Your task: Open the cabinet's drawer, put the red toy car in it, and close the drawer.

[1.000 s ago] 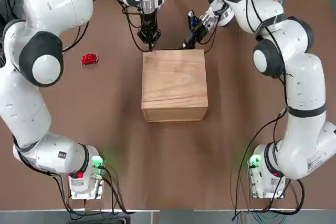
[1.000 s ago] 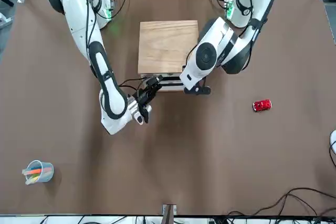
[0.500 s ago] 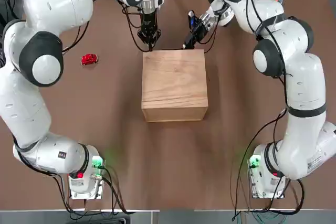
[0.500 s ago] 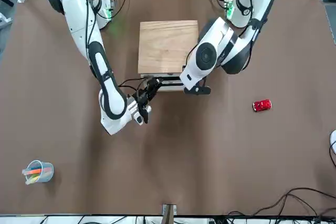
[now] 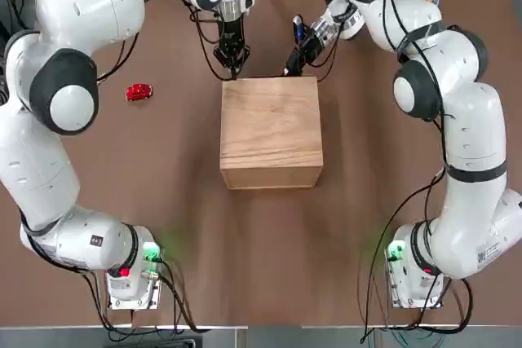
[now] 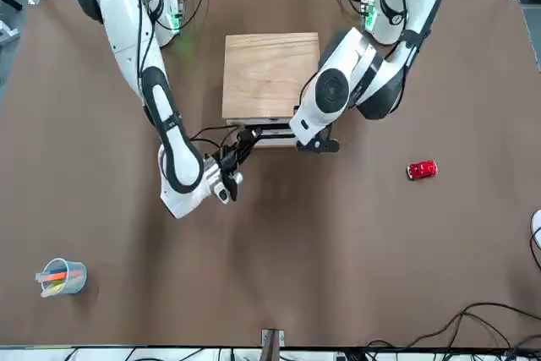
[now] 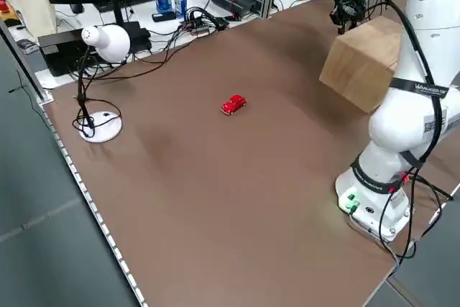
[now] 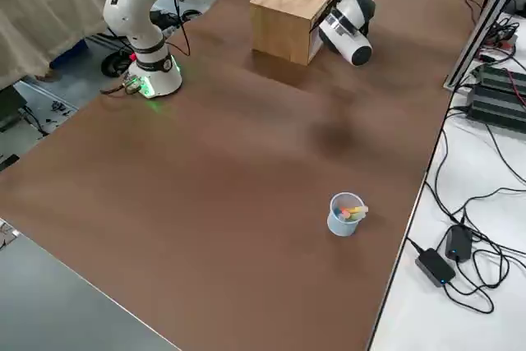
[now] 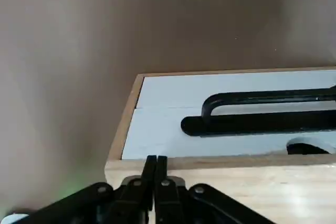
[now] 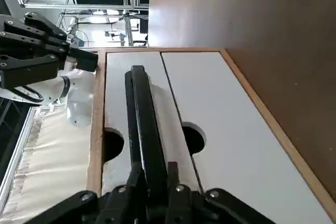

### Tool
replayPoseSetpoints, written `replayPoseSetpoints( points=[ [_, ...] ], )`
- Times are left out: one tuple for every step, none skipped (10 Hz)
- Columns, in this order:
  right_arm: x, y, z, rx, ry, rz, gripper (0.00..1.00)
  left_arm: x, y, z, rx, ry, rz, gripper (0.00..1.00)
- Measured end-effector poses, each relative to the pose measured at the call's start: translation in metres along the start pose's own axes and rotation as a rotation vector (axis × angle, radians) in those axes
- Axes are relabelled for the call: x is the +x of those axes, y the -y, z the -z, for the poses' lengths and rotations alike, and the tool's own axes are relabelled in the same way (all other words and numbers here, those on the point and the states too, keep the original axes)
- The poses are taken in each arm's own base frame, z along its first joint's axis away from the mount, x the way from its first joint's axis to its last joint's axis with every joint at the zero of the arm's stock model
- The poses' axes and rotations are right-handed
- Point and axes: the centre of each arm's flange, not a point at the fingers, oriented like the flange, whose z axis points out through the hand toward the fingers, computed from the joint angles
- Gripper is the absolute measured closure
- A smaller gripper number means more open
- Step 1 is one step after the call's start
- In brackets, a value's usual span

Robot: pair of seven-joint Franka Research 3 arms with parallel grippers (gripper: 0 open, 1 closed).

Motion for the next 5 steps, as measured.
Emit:
replayPoseSetpoints(
  points=[
    [0.0002, 0.0002, 0.0001, 0.000, 0.000, 0.000, 0.78, 0.0000, 0.0000, 0.0000, 0.000, 0.000, 0.000, 0.94],
    [0.0002, 0.0001, 0.0002, -0.001, -0.001, 0.001, 0.79, 0.0000, 0.0000, 0.0000, 0.000, 0.000, 0.000, 0.94],
    [0.0003, 0.0002, 0.0003, -0.001, -0.001, 0.003, 0.79, 0.0000, 0.0000, 0.0000, 0.000, 0.000, 0.000, 0.94],
    [0.0004, 0.0002, 0.0004, -0.001, -0.001, 0.004, 0.79, -0.0001, -0.0001, 0.0000, 0.000, 0.000, 0.000, 0.94],
    [0.0007, 0.0001, 0.0010, -0.004, -0.004, 0.004, 0.79, -0.0001, -0.0001, 0.0000, 0.000, 0.000, 0.000, 0.94]
  ],
)
